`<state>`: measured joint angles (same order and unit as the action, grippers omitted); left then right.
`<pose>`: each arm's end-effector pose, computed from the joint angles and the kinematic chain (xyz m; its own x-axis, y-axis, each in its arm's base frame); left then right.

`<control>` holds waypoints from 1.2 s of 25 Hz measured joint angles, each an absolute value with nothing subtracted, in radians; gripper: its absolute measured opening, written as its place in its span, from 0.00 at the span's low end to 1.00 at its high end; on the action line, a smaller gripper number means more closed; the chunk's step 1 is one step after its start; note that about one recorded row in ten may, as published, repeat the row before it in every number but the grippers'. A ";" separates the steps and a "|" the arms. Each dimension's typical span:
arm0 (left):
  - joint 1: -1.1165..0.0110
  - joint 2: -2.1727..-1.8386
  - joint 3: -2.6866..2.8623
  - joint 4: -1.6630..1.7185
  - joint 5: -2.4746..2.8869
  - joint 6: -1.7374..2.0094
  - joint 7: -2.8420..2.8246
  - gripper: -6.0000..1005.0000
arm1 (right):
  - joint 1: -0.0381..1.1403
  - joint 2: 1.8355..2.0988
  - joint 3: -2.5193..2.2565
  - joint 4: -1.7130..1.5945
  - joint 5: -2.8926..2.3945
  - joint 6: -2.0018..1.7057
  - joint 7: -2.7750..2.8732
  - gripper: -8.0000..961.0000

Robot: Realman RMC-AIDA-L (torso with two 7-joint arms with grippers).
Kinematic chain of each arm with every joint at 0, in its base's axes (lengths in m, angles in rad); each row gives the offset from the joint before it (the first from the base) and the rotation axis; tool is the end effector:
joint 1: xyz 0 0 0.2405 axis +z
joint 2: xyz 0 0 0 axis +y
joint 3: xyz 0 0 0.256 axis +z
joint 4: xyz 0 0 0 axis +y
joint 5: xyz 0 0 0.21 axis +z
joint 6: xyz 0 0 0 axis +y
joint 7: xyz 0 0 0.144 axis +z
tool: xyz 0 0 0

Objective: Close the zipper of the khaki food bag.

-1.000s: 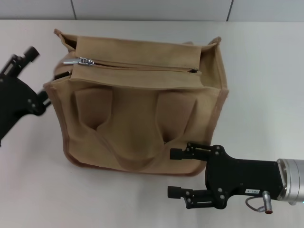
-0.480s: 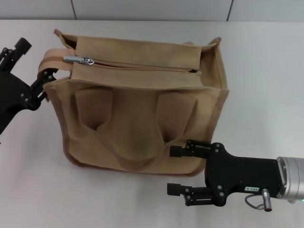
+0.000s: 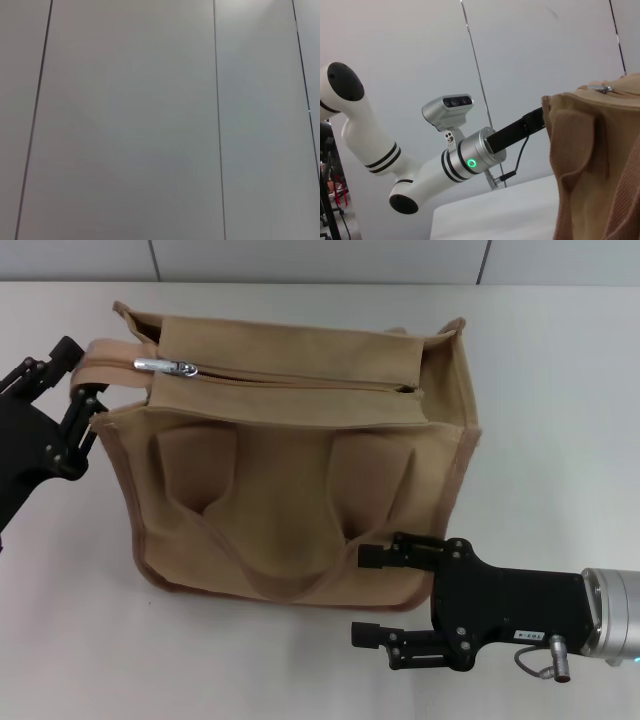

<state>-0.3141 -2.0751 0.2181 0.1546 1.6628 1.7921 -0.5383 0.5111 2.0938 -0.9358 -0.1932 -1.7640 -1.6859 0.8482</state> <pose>-0.3111 0.2480 0.0167 0.5506 -0.2338 0.8014 0.5747 -0.5901 -0.5670 0.2495 0.2448 -0.0775 0.7233 -0.2053 -0.6594 -0.2218 -0.9733 0.0596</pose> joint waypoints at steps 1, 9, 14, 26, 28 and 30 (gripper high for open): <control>-0.313 -2.075 0.218 0.155 1.663 1.794 -0.538 0.45 | 0.511 2.094 -0.936 -0.193 -1.764 -1.686 0.848 0.82; -0.304 -2.076 0.214 0.147 1.657 1.794 -0.538 0.20 | 0.504 2.094 -0.936 -0.165 -1.717 -1.715 0.847 0.82; -0.298 -2.077 0.203 0.132 1.654 1.814 -0.548 0.09 | 0.494 2.093 -0.936 -0.156 -1.711 -1.757 0.824 0.82; -0.361 -2.077 0.227 0.050 1.659 1.851 -0.700 0.03 | 0.530 2.091 -0.910 -0.154 -1.536 -1.882 0.875 0.82; -0.376 -2.078 0.243 0.040 1.660 1.882 -0.747 0.03 | 0.547 2.091 -0.910 -0.154 -1.515 -1.866 0.903 0.82; -0.384 -2.078 0.262 0.037 1.662 1.901 -0.769 0.03 | 0.588 2.091 -0.910 -0.154 -1.502 -1.838 0.951 0.82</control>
<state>-0.3836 -2.0782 0.2619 0.0374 1.6623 1.9008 -0.7687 0.5879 2.0914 -0.9098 -0.1541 -1.5015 -1.8384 0.9512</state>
